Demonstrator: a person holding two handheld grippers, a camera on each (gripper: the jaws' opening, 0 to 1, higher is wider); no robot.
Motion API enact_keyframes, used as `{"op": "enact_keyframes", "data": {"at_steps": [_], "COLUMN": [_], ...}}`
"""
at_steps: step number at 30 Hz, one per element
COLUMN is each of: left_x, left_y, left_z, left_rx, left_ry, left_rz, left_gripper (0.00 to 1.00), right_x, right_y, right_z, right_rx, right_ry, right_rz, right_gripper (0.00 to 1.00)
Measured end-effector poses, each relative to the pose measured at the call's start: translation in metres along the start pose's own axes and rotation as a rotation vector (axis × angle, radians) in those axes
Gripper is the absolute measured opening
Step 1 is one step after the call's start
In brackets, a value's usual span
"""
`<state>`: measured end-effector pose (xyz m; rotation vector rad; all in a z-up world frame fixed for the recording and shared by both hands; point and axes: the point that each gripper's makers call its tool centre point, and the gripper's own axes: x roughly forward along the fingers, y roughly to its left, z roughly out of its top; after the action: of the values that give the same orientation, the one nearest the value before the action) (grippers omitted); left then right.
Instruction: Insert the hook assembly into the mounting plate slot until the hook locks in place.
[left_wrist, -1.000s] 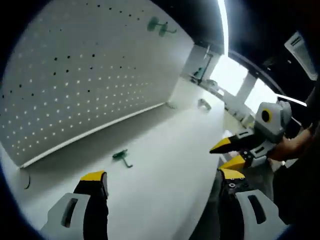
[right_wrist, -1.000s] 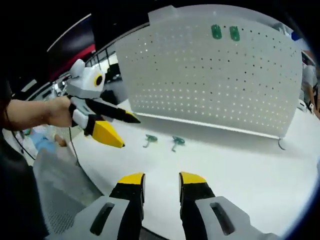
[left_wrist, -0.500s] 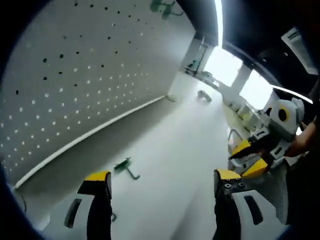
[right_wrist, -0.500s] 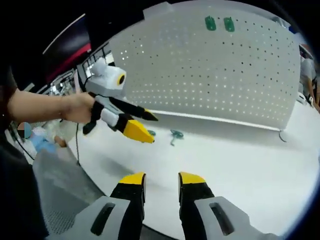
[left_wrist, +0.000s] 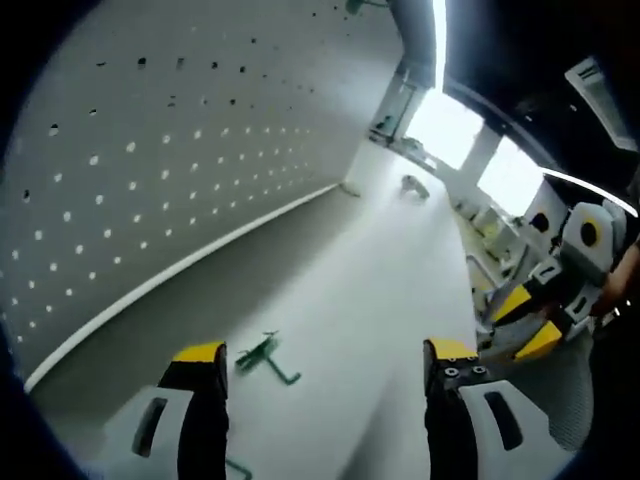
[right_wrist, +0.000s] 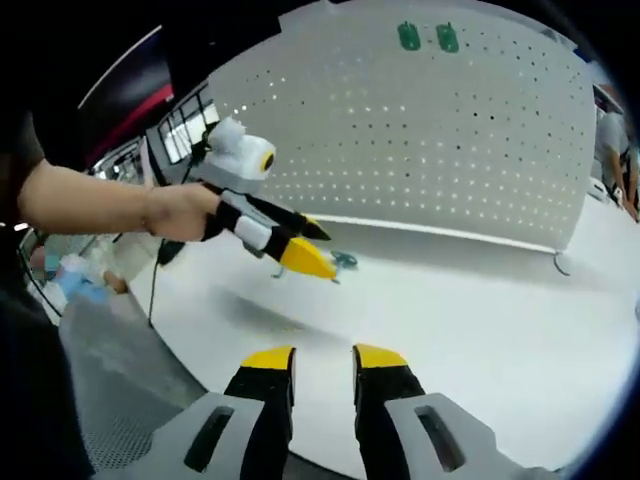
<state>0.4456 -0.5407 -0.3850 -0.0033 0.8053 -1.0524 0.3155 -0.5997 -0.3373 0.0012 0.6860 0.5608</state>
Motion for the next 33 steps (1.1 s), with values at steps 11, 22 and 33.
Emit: {"op": "enact_keyframes", "data": {"at_steps": [11,22,33], "left_x": [0.012,0.022,0.021], "left_y": [0.021,0.027,0.033], "left_z": [0.003,-0.001,-0.008], "left_rx": [0.02,0.151,0.282], "left_ry": [-0.023,0.019,0.098], "left_rz": [0.02,0.035,0.061], "left_gripper": [0.59,0.42,0.18], "right_x": [0.0,0.0,0.001], "right_y": [-0.005,-0.011,-0.013], "right_z": [0.0,-0.002,-0.002], "right_rx": [0.026,0.048,0.066], "right_ry": [-0.007,-0.011,-0.013], "right_rz": [-0.01,-0.021,-0.023], "right_gripper": [0.19,0.16,0.15]}}
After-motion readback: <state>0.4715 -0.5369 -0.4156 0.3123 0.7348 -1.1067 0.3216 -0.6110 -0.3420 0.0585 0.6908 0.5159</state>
